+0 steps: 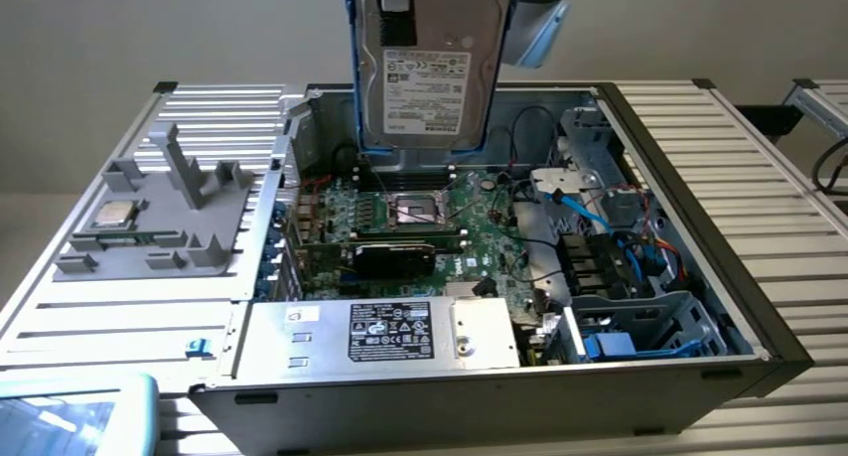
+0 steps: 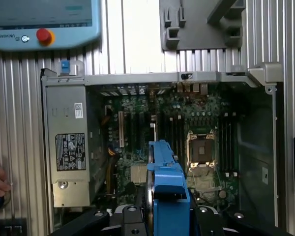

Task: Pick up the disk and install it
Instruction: 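Pick up the disk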

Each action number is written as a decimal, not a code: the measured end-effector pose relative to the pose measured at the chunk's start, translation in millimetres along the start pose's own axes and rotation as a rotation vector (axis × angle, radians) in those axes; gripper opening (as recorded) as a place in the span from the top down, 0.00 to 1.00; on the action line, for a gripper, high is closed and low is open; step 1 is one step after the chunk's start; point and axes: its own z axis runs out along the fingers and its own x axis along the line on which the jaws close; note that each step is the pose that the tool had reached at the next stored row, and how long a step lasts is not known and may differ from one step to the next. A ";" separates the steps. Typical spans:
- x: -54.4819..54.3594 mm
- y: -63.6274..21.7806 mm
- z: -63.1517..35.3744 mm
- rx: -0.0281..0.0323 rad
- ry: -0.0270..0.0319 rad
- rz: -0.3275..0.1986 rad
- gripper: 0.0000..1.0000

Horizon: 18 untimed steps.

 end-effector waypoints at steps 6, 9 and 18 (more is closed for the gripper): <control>3.9 -14.0 0.1 0.0006 0.0109 0.000 0.62; 7.5 -22.7 0.1 0.0007 0.0134 0.000 0.62; 24.0 -44.8 -0.2 0.0008 0.0166 0.000 0.62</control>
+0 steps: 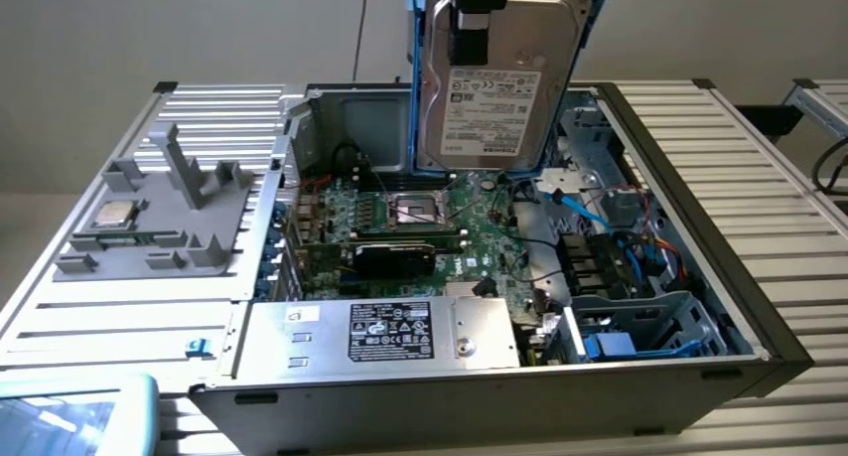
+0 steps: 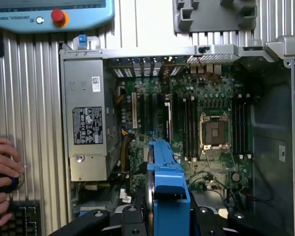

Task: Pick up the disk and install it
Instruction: 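Pick up the disk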

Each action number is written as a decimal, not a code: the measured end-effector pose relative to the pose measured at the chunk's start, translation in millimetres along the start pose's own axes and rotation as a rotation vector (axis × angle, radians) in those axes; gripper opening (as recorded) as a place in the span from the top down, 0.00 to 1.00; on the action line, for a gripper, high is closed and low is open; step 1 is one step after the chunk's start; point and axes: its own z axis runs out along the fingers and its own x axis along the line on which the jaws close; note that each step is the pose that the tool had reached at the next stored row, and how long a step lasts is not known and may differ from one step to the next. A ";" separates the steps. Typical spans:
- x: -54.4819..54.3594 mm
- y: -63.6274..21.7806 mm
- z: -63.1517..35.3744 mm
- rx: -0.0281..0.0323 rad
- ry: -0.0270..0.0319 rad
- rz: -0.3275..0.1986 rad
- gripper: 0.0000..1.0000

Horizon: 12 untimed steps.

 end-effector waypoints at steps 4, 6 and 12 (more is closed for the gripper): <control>8.3 -8.7 -0.2 0.0001 0.0014 0.000 0.62; 12.7 -13.5 -0.2 0.0002 0.0019 0.000 0.62; 25.9 -28.2 -0.1 0.0002 0.0026 0.000 0.62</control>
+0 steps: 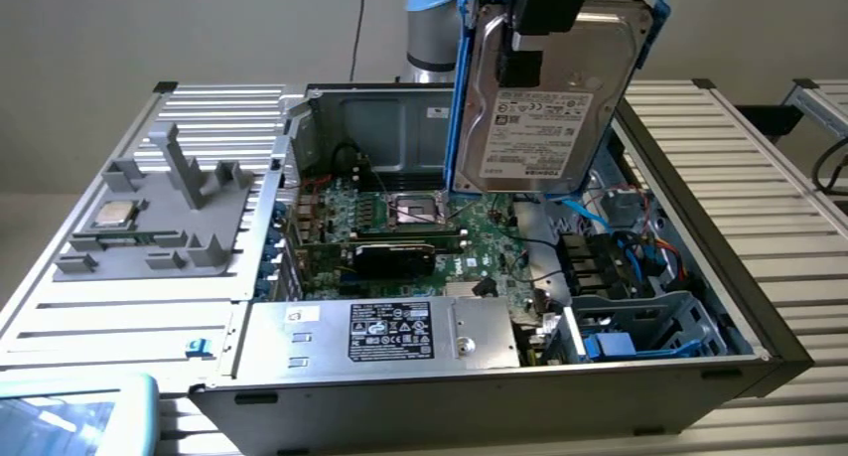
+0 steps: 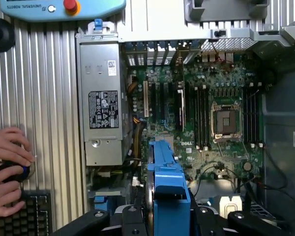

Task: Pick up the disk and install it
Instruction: 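Pick up the disk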

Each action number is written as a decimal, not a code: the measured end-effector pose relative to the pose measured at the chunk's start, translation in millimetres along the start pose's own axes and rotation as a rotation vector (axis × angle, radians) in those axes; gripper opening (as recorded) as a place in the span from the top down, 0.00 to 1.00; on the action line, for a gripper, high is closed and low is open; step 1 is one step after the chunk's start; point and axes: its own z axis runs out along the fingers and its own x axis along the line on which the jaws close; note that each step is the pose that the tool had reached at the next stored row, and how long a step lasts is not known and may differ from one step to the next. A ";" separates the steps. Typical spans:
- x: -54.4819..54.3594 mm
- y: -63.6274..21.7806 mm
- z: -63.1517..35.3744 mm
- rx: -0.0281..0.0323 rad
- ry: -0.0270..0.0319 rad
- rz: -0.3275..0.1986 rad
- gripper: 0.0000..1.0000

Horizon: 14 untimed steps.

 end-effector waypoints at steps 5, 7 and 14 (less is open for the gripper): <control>11.4 -13.2 0.1 0.0000 0.0005 0.000 0.62; 15.9 -18.4 0.1 0.0000 0.0007 0.000 0.62; 30.4 -39.0 0.3 0.0000 0.0009 0.000 0.62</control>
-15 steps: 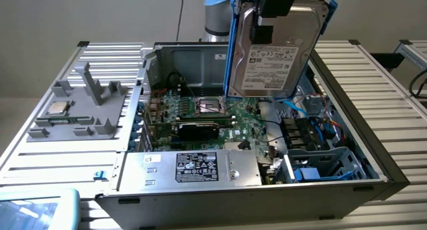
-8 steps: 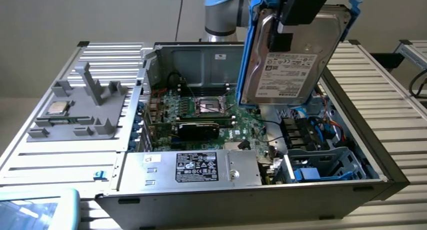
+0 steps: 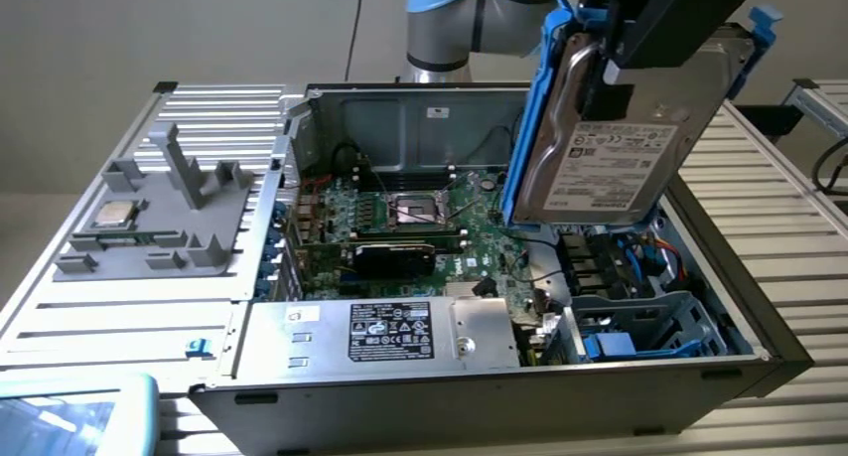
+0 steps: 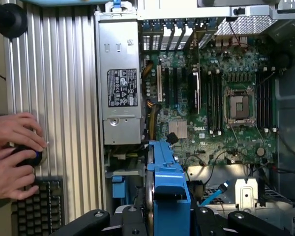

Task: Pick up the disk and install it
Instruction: 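Pick up the disk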

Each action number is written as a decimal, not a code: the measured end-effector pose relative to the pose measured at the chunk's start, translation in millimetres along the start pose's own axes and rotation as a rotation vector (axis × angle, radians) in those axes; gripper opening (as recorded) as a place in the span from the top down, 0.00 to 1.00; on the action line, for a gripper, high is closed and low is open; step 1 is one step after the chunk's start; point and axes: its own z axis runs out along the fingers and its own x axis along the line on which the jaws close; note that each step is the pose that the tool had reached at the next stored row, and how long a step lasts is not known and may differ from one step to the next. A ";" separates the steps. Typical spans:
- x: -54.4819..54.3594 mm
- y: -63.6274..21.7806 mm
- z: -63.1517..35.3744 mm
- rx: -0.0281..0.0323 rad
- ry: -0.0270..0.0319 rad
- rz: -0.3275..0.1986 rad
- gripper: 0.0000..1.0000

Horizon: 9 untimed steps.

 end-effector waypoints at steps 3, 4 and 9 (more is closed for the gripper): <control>3.0 -11.4 0.2 0.0000 0.0000 0.000 0.62; 3.5 -15.5 0.3 0.0000 -0.0001 0.000 0.62; 4.6 -36.2 0.4 0.0000 0.0000 0.000 0.62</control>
